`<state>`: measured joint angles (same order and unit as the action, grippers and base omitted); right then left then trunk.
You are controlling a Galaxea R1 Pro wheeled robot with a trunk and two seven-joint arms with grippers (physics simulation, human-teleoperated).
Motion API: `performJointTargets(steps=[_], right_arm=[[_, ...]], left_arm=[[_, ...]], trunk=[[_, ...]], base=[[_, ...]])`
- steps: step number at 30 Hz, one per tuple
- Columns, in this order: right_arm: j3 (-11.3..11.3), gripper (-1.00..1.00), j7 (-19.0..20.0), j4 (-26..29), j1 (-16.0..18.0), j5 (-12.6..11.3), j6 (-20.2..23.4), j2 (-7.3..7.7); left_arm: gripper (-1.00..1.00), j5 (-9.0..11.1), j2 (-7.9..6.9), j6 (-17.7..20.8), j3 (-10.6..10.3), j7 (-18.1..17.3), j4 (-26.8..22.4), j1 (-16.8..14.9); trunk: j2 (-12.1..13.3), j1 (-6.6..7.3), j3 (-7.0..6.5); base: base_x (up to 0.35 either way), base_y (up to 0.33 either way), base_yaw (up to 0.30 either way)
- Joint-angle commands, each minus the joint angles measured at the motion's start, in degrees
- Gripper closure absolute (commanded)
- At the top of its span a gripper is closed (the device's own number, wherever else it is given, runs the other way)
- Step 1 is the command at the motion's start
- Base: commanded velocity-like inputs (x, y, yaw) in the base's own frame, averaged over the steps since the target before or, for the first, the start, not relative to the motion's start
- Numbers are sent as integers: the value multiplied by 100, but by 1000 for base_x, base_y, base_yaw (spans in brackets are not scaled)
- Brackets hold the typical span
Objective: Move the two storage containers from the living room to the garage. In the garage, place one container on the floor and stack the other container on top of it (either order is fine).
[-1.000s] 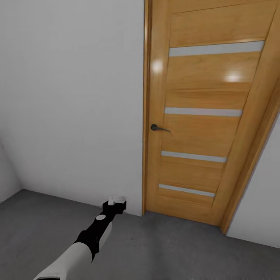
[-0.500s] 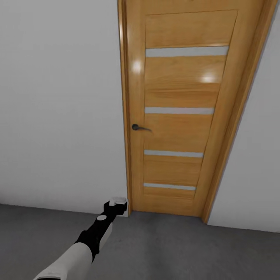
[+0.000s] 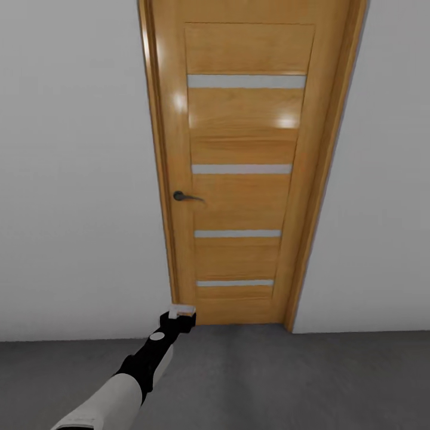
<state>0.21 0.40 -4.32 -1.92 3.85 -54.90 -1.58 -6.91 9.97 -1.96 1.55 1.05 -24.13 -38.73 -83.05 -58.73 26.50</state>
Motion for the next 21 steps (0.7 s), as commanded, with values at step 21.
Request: performJointTargets(steps=[21], right_arm=[[-2,-100,4,-7,5,11,-21,0]], left_arm=[[-100,-31,3,582,54,63,291,-3]], trunk=[[-3,0,4]], base=[[0,0,-259]])
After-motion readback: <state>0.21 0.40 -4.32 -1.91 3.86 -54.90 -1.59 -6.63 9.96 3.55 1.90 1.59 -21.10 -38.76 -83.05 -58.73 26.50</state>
